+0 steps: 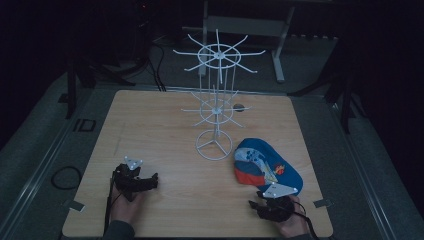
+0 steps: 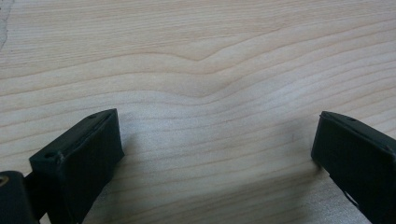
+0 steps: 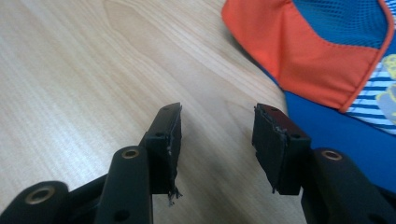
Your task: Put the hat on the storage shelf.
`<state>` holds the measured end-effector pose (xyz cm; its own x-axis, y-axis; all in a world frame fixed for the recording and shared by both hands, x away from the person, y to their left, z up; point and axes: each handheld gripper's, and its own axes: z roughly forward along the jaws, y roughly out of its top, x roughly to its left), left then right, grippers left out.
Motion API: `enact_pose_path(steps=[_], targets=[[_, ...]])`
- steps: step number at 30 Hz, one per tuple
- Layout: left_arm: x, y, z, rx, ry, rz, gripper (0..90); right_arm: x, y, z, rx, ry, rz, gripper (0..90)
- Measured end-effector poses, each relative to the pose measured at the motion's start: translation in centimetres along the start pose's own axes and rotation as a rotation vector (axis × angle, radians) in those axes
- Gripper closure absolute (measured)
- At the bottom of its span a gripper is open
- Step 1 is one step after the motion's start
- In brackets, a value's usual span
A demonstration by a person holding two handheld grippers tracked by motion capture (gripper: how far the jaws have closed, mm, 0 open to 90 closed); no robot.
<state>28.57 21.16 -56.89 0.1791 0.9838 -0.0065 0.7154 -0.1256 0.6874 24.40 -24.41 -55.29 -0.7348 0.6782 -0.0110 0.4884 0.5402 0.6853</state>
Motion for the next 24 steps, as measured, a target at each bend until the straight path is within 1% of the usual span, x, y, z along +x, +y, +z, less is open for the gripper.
enact_pose_path(steps=[2, 5, 6, 9, 11, 12, 13, 14, 16, 17, 18, 19, 20, 21, 22, 23, 24], targets=[[0.0, 0.0, 0.0, 0.0, 0.0, 0.0, 2.3, -0.1, 0.2, 0.1, 0.011, -0.02, 0.022, 51.7], [0.0, 0.0, 0.0, 0.0, 0.0, 0.0, 2.3, -0.1, 0.3, 0.1, 0.02, -0.028, 0.027, 50.9], [0.0, 0.0, 0.0, 0.0, 0.0, 0.0, 2.3, -0.1, 0.4, 0.1, 0.033, -0.034, 0.036, 50.4], [0.0, 0.0, 0.0, 0.0, 0.0, 0.0, 2.3, 0.0, 0.5, 0.0, 0.037, -0.039, 0.04, 50.4], [0.0, 0.0, 0.0, 0.0, 0.001, -0.001, 2.3, -0.1, 0.5, 0.0, 0.038, -0.036, 0.049, 51.1], [0.0, 0.0, 0.0, 0.001, 0.0, -0.001, 2.3, -0.3, 0.6, 0.0, 0.04, -0.027, 0.071, 53.5], [0.0, 0.0, 0.0, 0.001, 0.0, -0.001, 2.3, -0.3, 0.6, 0.0, 0.04, -0.027, 0.071, 53.5], [0.0, 0.0, 0.0, 0.001, 0.0, -0.002, 2.3, -0.4, 0.6, -0.1, 0.046, -0.024, 0.078, 56.8], [0.0, 0.0, 0.0, 0.001, 0.0, -0.002, 2.3, -0.4, 0.6, -0.4, 0.041, -0.006, 0.076, 56.8], [0.0, 0.0, 0.0, 0.001, 0.0, -0.002, 2.3, -0.4, 0.6, -0.4, 0.041, -0.006, 0.076, 56.5], [0.0, 0.0, 0.0, 0.001, 0.0, -0.002, 2.3, -0.4, 0.7, -0.9, 0.032, 0.01, 0.064, 53.1], [0.0, 0.0, 0.0, 0.001, 0.0, -0.002, 2.3, -0.4, 0.7, -0.9, 0.032, 0.01, 0.064, 53.1], [0.0, 0.0, 0.0, 0.001, 0.0, -0.001, 2.3, -0.5, 0.7, -1.3, 0.042, 0.017, 0.06, 50.3], [0.0, 0.0, 0.0, 0.001, 0.0, -0.001, 2.3, -0.5, 0.7, -1.3, 0.042, 0.017, 0.06, 50.3], [0.0, 0.0, 0.0, 0.001, 0.0, -0.002, 2.3, -0.8, 0.6, -1.8, 0.054, 0.022, 0.059, 47.6], [0.0, 0.0, 0.0, 0.001, 0.0, -0.002, 2.3, -0.8, 0.6, -1.8, 0.054, 0.022, 0.059, 47.6], [0.0, 0.0, 0.0, 0.001, 0.0, -0.002, 2.3, -1.3, 0.6, -2.3, 0.063, 0.036, 0.067, 46.0]])
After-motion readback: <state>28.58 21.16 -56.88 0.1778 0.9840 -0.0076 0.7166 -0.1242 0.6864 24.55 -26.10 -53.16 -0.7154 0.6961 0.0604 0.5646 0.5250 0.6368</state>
